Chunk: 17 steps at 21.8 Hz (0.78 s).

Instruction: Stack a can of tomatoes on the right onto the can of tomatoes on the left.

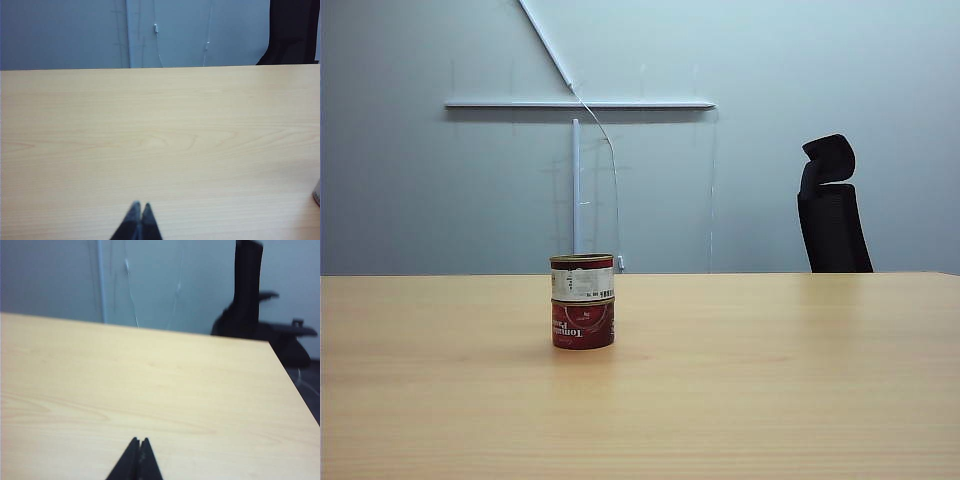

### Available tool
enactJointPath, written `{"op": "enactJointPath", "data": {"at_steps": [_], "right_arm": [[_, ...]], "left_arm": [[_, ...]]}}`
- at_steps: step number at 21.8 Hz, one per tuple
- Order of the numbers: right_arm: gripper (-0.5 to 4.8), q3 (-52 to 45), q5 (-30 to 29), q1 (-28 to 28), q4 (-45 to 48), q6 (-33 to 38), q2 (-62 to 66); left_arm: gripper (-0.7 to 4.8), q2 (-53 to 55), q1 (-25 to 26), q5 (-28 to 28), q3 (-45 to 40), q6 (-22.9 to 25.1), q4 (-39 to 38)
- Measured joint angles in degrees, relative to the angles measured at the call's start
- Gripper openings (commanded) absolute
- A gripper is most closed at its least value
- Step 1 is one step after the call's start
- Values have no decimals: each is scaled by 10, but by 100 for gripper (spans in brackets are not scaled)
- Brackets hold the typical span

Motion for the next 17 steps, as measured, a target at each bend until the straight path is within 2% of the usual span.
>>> {"op": "enactJointPath", "data": {"at_steps": [2, 4, 10, 17], "right_arm": [[-8, -77, -33, -38, 64, 6, -62], [-8, -135, -41, -54, 87, 11, -101], [-8, -234, -59, -93, 90, 30, -208], [-8, -248, -94, -127, 96, 37, -236]], "left_arm": [[-2, 0, 0, 0, 0, 0, 0], [-2, 0, 0, 0, 0, 0, 0], [-2, 0, 0, 0, 0, 0, 0], [-2, 1, 0, 0, 0, 0, 0]]}}
